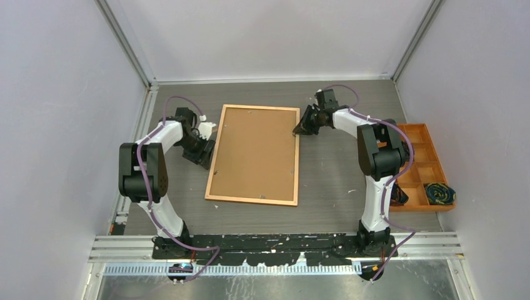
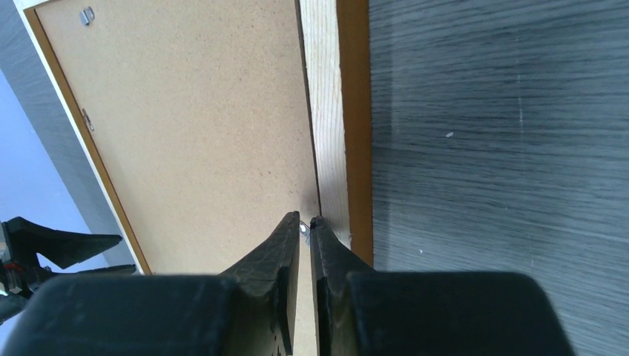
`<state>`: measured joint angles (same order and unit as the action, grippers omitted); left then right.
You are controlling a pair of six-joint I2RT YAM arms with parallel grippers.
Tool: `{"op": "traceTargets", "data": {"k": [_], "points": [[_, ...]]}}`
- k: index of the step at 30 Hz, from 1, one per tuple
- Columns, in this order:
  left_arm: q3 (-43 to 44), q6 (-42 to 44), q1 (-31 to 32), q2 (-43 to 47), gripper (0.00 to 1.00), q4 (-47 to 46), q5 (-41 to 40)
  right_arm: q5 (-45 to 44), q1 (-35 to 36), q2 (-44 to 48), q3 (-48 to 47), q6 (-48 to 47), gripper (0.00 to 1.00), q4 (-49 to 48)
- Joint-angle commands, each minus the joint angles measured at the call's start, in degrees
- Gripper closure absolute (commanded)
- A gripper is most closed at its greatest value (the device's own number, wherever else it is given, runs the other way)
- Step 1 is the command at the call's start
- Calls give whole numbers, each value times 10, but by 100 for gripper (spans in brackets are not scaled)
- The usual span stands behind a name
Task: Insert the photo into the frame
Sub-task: Install the photo frame at the center of the board.
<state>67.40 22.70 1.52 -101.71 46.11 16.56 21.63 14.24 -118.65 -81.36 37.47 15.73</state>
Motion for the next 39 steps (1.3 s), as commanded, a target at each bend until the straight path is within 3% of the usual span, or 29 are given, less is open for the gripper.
{"op": "traceTargets", "data": {"k": [1,31,39], "points": [[22,-4,0,9,46,7,12,-3,6,-1,18,-5,84,7],[15,-5,0,8,46,2,14,-13,3,59,64,3,85,-2],[13,-1,0,8,47,2,12,52,-28,90,82,66,83,-67]]}}
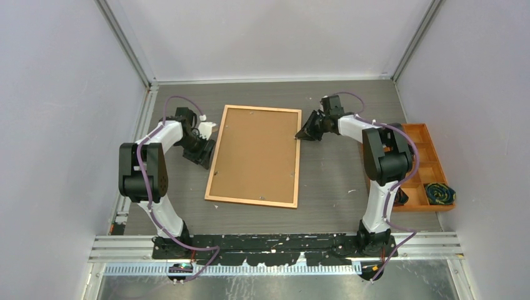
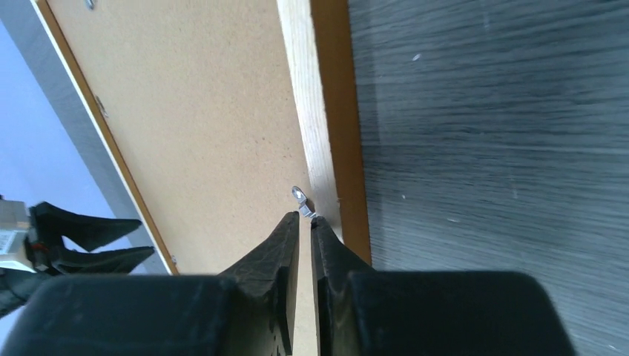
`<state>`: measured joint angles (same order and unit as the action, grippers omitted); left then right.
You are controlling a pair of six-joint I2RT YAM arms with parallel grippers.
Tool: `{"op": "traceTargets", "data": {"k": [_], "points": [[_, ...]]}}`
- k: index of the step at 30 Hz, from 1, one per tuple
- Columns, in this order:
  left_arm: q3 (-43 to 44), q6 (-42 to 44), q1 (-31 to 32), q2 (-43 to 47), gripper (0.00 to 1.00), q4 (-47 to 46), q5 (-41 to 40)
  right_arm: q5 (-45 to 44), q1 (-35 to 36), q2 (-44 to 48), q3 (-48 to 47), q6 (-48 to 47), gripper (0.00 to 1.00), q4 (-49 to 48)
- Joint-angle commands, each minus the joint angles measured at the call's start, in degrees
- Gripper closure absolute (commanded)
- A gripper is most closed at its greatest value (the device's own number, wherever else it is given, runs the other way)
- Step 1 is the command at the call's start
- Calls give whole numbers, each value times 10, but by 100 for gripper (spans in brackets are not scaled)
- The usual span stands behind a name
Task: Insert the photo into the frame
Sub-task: Install the photo frame at the center of the board.
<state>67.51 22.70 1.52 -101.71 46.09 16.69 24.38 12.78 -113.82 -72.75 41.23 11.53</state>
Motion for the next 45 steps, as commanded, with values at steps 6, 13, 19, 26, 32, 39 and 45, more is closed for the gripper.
{"op": "traceTargets", "data": {"k": [6,13,19,26,32,39,45], "points": [[12,-2,0,8,47,2,11,23,-14,38,-10,19,81,-11],[11,-1,0,8,47,3,11,29,-12,23,-4,19,81,-14],[12,-2,0,6,48,2,11,16,-6,10,-1,8,81,1],[11,-1,0,6,48,2,12,9,-2,-5,-5,1,81,6],[12,-1,0,7,48,3,11,-1,3,-17,-13,-7,81,20],[15,-1,0,6,49,3,12,-6,13,-24,-13,-15,81,33],[16,-1,0,7,49,4,12,-9,22,-24,-20,-20,81,48]]}}
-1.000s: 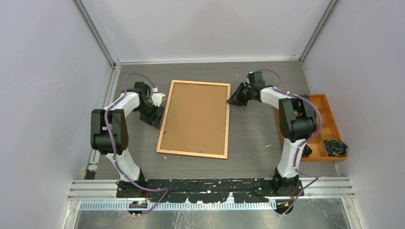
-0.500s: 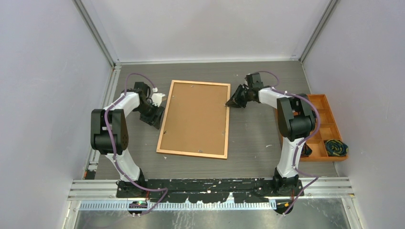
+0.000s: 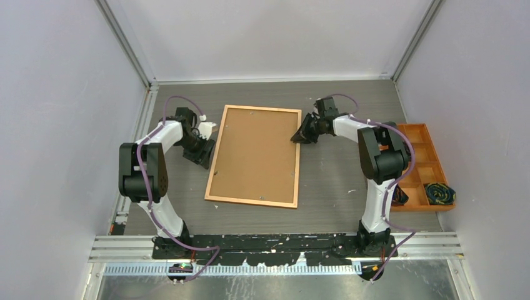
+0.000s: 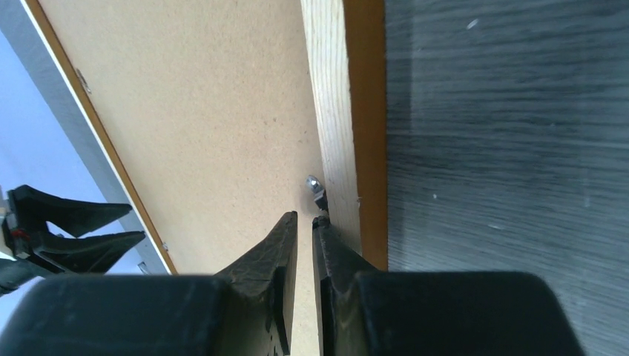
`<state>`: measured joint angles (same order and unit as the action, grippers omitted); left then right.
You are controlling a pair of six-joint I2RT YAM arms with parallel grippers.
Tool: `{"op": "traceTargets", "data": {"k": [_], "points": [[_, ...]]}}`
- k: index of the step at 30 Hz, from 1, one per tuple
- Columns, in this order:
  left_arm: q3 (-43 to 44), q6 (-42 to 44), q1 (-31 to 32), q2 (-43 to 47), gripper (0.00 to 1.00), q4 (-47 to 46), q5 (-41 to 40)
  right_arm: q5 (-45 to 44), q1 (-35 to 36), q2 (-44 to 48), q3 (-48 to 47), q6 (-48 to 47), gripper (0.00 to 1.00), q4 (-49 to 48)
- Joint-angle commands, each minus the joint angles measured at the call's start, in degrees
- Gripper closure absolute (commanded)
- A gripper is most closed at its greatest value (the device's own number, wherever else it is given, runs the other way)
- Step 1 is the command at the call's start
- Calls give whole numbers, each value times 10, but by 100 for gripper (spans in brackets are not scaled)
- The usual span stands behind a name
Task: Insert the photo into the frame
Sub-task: Install the photo frame at the center of the board.
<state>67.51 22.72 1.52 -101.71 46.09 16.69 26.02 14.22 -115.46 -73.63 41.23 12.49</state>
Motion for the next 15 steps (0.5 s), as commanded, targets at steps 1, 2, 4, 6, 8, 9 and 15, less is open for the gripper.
{"op": "traceTargets", "data": {"k": [1,2,4,6,8,9,15], "points": [[16,-1,0,6,49,4,12,-27,8,-6,-12,-21,81,41],[16,-1,0,7,49,4,12,-28,8,-4,-10,-22,81,42],[17,-1,0,5,49,4,14,-27,9,0,-9,-21,81,43],[18,-1,0,4,49,4,15,-21,10,1,-9,-19,81,38],[18,-3,0,4,49,4,16,-10,9,7,-8,-10,81,27],[18,-2,0,4,49,4,16,-4,9,13,-9,-6,81,23],[15,0,0,10,49,7,16,-2,10,90,17,13,64,24]]}}
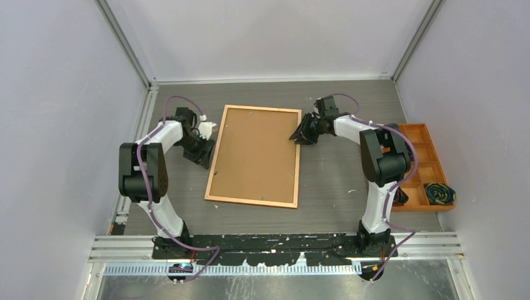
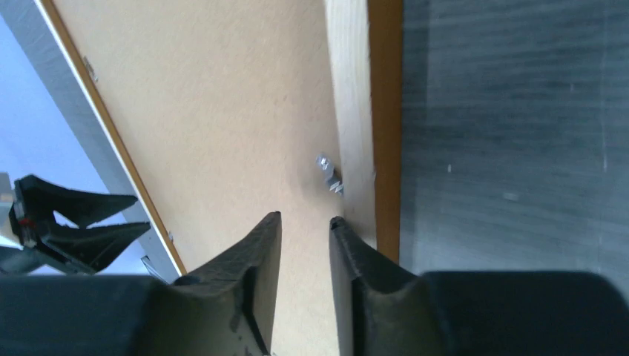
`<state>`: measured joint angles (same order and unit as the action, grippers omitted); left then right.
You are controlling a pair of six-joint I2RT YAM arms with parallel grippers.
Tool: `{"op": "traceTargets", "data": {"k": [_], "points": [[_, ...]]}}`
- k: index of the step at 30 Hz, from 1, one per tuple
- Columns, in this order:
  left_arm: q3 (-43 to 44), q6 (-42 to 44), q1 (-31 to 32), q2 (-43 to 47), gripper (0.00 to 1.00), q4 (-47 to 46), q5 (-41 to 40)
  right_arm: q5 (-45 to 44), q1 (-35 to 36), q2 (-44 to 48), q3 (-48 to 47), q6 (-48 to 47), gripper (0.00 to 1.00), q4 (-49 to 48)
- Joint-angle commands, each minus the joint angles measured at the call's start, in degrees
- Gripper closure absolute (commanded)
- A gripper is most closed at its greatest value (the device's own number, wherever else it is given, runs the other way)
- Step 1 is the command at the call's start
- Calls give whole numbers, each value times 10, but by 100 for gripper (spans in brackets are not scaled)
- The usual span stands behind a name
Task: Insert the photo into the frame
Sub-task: Install the photo frame at the center of the board.
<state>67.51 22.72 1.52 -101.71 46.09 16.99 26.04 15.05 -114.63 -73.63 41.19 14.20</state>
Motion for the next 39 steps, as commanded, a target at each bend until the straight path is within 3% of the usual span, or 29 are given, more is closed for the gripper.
{"op": "traceTargets", "data": {"k": [1,5,12,18,39], "points": [[14,0,0,10,49,8,14,0,3,101,41,24,61,-9],[11,3,0,11,49,8,19,-13,20,177,136,45,54,-23],[5,6,0,13,50,9,20,-49,85,276,256,96,54,-38],[5,6,0,10,50,6,19,-65,113,308,310,122,54,-50],[4,8,0,12,51,7,18,-107,118,260,301,111,63,-70]]}}
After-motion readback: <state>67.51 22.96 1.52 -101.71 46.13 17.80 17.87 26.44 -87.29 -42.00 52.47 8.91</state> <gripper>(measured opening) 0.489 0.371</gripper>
